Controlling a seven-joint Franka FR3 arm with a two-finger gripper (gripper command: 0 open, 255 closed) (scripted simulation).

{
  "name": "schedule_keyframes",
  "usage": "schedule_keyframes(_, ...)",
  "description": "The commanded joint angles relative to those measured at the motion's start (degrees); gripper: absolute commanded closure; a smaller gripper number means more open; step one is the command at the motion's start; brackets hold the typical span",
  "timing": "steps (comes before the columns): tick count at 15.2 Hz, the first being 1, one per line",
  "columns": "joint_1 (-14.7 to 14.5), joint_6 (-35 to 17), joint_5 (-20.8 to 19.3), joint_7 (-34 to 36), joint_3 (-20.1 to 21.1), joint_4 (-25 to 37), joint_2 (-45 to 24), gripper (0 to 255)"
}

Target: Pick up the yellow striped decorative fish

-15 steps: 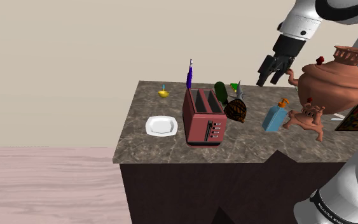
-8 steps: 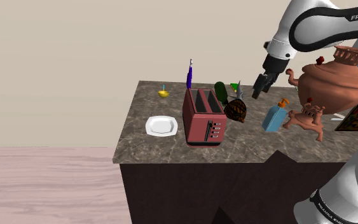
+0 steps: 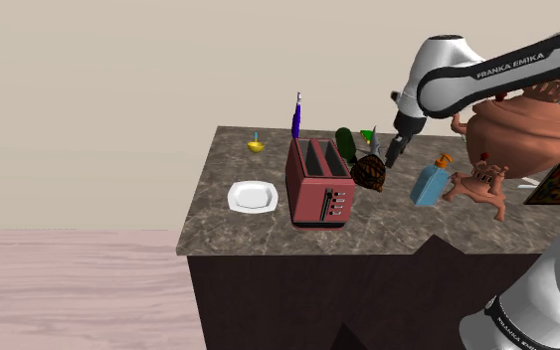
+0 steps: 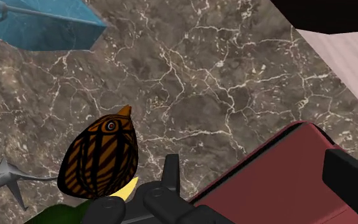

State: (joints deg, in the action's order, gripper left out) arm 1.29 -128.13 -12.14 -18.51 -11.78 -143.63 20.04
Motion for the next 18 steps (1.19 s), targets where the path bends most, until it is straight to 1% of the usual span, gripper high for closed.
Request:
schedule_keyframes(1,0.33,-3.65,-1.84,-2.33,-0.83,0.3,-3.53,0)
schedule_keyframes(6,1.37,-12.38,-5.81,-7.73,-2.84,3.32,-14.09,0)
schedule_keyframes(11,2.63,-20.03,-9.22,-12.45,-4.2,8.49,-25.27,0)
schedule_keyframes(15,3.78,-25.07,-11.65,-15.77,-4.86,14.08,-34.31,0)
schedule_keyframes(16,4.0,-25.86,-12.07,-16.33,-4.94,15.22,-35.94,0)
schedule_keyframes(18,4.0,-27.19,-12.33,-15.78,-5.05,15.2,-37.28,0)
